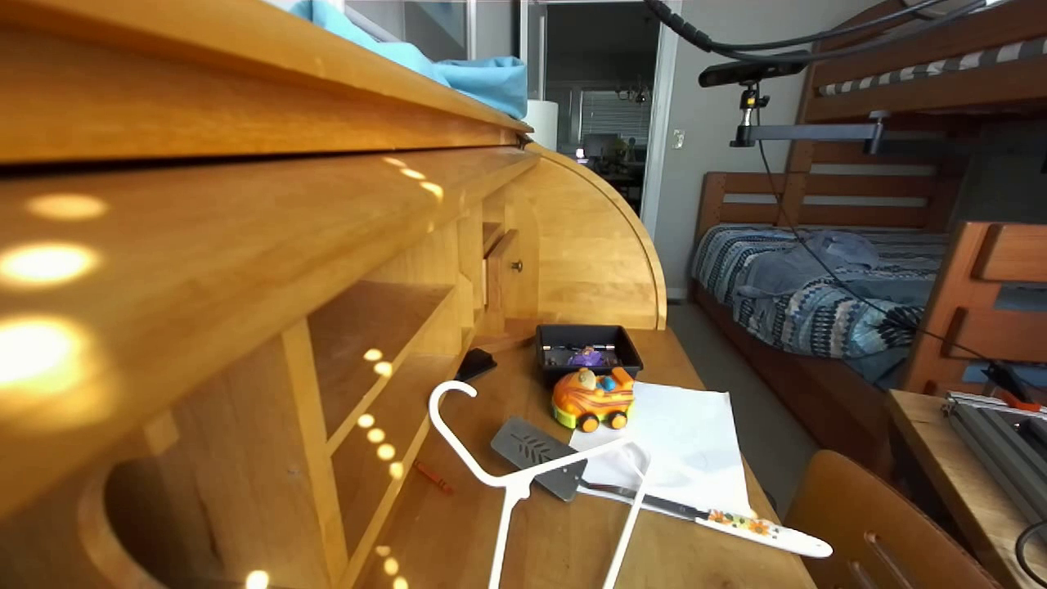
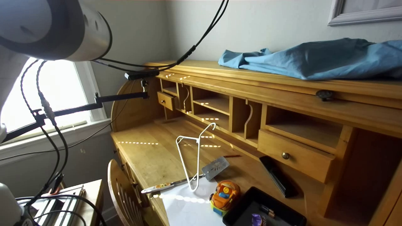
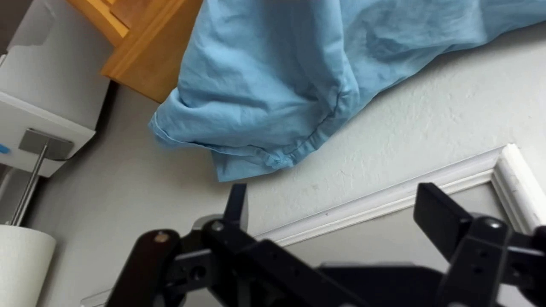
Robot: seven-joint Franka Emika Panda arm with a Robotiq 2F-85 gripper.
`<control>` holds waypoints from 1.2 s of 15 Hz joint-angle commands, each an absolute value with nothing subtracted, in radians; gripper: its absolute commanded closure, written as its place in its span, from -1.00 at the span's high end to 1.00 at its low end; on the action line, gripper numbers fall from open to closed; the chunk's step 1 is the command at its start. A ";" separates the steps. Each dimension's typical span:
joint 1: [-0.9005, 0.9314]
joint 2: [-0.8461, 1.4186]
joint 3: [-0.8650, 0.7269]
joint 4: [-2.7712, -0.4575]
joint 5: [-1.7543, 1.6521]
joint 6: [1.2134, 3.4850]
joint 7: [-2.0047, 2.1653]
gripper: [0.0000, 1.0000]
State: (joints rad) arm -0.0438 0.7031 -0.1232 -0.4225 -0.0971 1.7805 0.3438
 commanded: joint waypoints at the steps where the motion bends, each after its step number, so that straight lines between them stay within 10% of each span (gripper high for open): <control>1: -0.045 0.678 -0.130 -0.440 -0.118 1.744 0.268 1.00; 18: -0.014 0.671 -0.099 -0.457 -0.090 1.708 0.321 1.00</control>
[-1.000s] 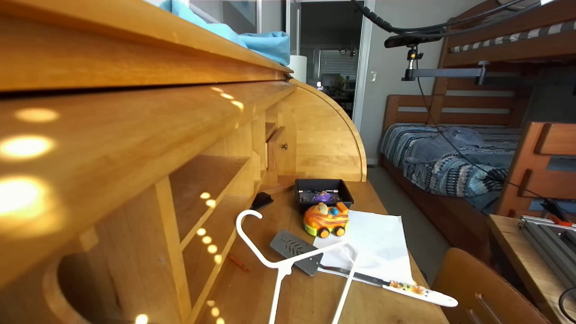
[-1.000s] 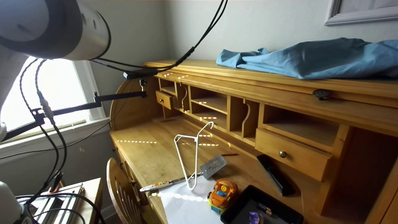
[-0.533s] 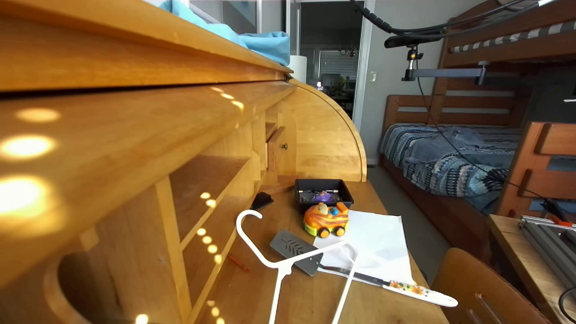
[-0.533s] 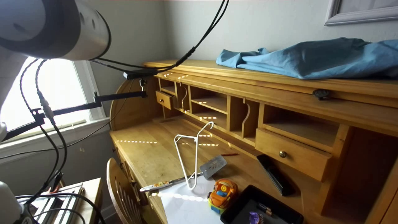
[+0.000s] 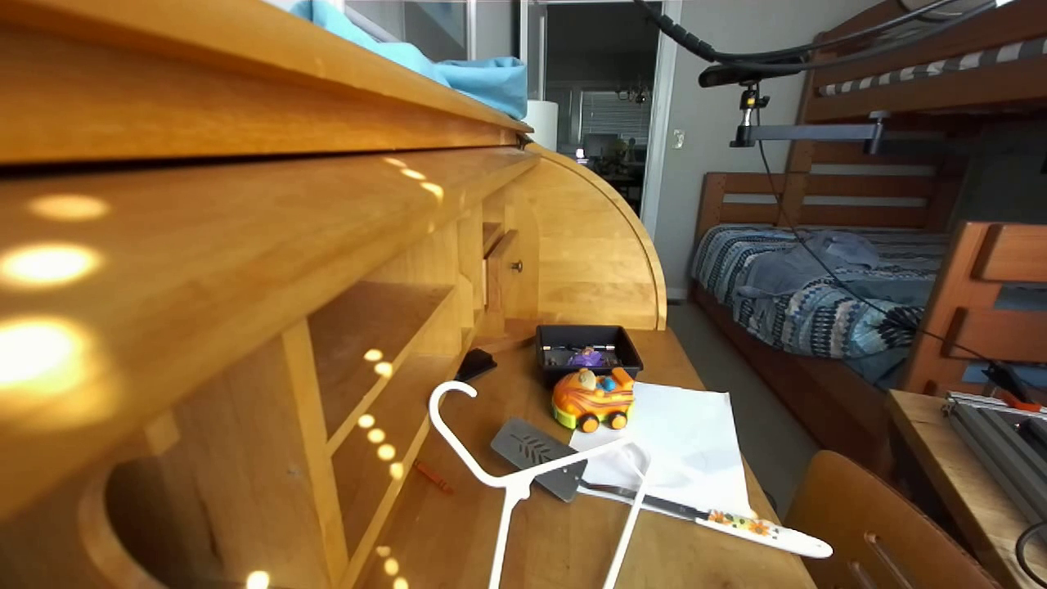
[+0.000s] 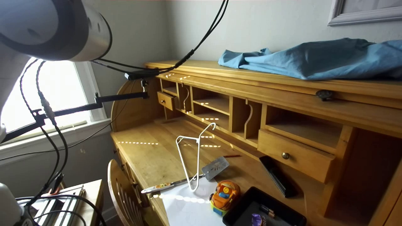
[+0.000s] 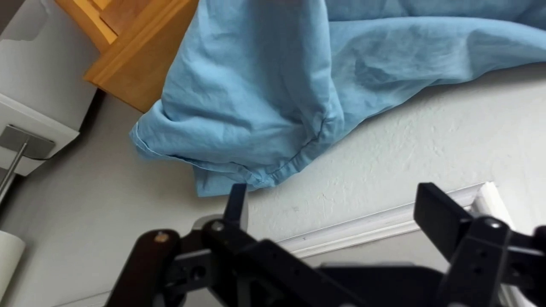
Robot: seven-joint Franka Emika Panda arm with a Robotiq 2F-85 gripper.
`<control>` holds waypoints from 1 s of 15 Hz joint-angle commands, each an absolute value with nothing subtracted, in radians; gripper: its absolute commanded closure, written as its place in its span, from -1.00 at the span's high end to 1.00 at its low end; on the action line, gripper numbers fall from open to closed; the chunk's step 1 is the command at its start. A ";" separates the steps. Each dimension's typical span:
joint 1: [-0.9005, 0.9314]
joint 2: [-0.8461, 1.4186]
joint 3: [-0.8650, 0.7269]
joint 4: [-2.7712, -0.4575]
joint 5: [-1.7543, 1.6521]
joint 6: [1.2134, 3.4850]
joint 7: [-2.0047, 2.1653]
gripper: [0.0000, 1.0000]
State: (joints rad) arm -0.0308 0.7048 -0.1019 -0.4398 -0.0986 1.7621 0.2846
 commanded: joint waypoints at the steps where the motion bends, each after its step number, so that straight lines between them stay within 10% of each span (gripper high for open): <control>1: -0.011 0.666 -0.098 -0.461 -0.084 1.687 0.343 1.00; 15: -0.005 0.694 -0.078 -0.468 -0.036 1.397 0.656 1.00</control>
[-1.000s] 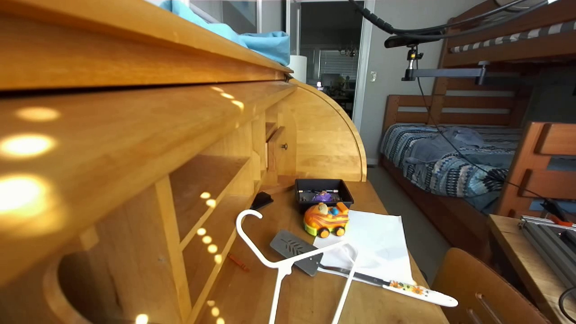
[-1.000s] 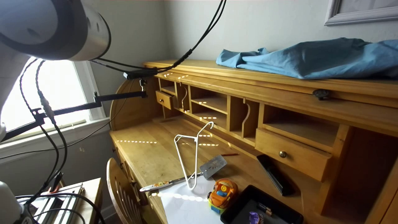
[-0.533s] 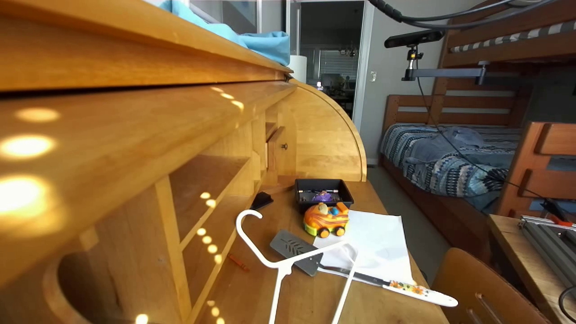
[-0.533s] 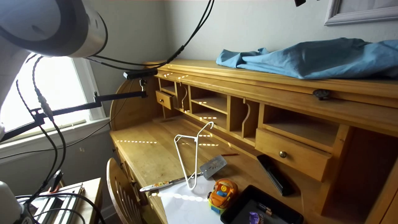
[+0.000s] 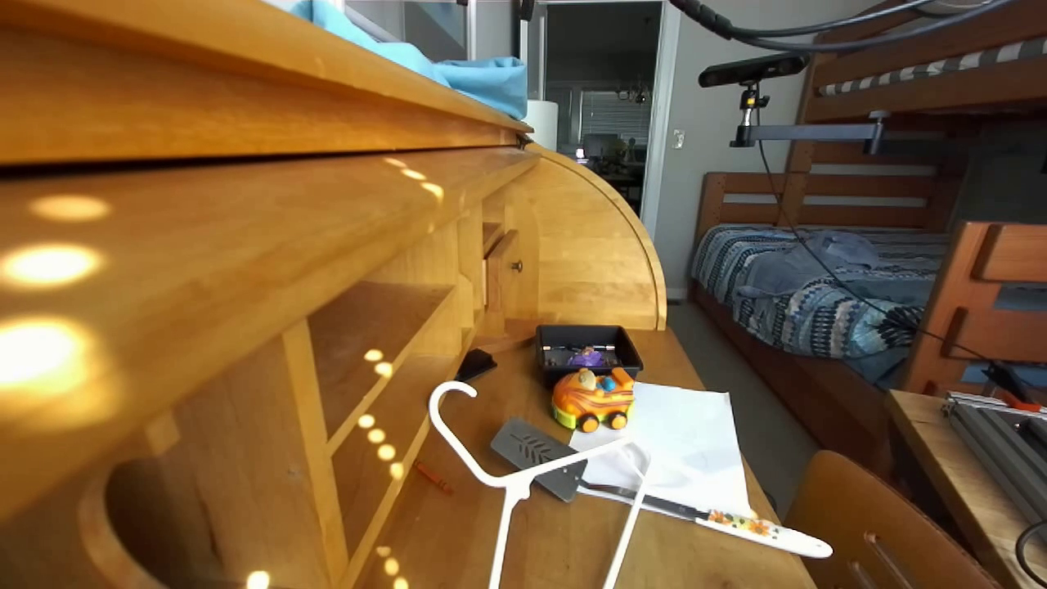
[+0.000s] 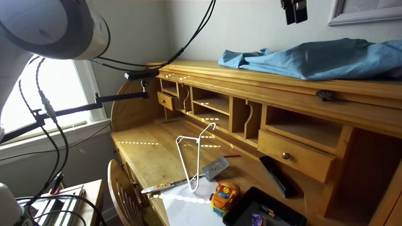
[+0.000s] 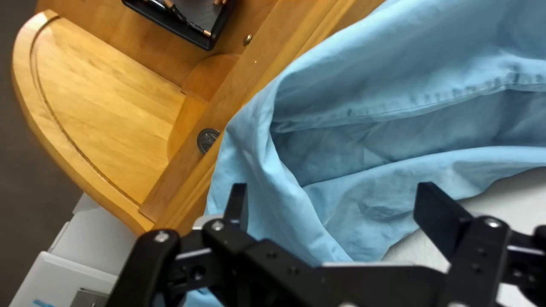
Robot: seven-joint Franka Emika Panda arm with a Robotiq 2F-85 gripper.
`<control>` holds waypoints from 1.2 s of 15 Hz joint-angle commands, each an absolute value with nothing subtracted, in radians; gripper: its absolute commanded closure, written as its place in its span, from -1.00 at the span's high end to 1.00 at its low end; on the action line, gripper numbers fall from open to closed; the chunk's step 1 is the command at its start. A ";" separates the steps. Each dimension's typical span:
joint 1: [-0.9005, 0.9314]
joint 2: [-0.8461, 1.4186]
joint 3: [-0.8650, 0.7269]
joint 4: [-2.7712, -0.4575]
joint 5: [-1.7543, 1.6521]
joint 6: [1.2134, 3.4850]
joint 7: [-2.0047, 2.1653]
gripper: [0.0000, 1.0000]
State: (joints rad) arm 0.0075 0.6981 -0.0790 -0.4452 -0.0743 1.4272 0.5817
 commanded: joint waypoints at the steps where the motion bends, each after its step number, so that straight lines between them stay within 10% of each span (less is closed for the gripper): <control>1: -0.009 0.700 -0.076 -0.469 -0.032 1.391 0.676 1.00; 8: -0.049 0.771 -0.068 -0.427 0.006 1.358 0.748 1.00; 10: -0.059 0.784 -0.069 -0.425 0.012 1.362 0.746 0.45; 18: -0.071 0.800 -0.073 -0.423 0.004 1.373 0.728 -0.69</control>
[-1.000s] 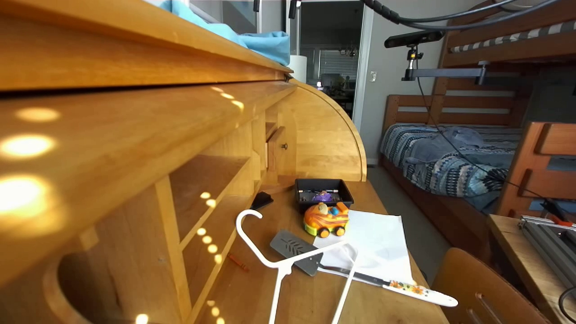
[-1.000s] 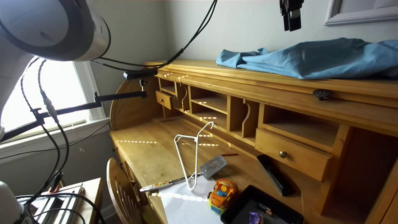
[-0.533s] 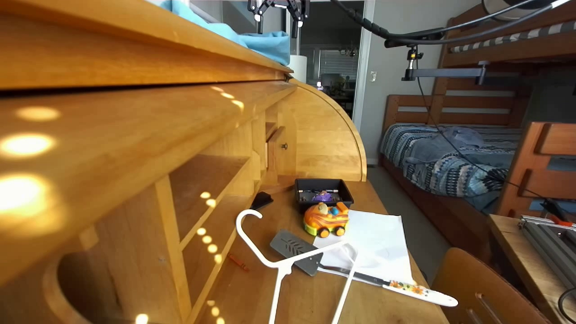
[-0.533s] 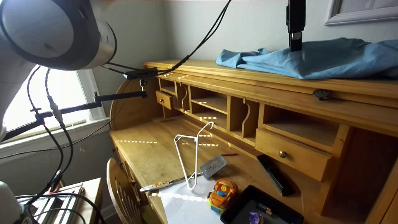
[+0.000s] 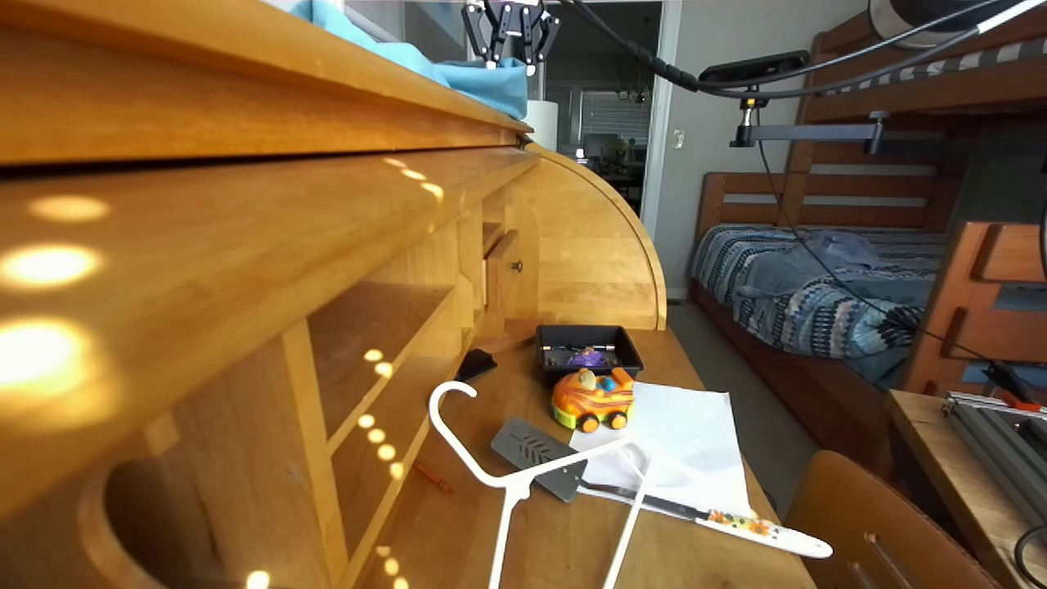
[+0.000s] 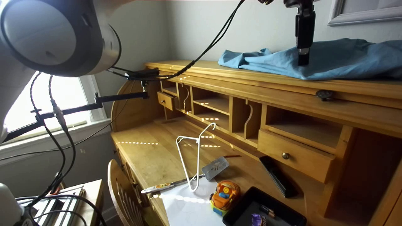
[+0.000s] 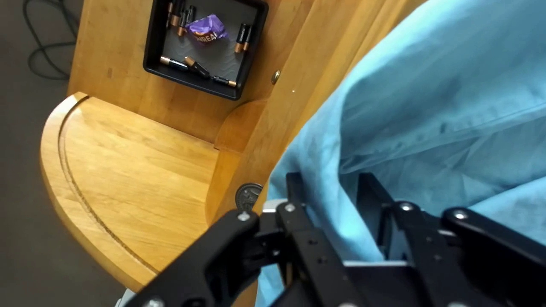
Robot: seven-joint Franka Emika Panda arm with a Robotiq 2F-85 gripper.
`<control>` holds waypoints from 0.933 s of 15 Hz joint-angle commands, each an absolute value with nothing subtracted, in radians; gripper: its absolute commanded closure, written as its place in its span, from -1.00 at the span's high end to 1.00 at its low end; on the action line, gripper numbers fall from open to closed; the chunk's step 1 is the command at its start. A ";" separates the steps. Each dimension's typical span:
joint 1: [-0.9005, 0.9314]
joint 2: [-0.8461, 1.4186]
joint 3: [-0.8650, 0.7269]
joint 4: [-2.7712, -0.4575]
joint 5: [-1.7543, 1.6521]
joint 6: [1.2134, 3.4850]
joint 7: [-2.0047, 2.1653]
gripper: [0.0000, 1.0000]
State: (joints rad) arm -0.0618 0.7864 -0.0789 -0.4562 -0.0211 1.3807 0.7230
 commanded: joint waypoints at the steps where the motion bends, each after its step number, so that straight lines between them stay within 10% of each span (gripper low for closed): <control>1: -0.068 0.797 -0.074 -0.421 -0.001 1.381 0.721 -0.85; 14: 0.054 0.739 -0.110 -0.441 -0.090 1.804 0.596 -0.99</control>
State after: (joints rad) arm 0.0191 0.7194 -0.1064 -0.4409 -0.0646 1.7072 0.6192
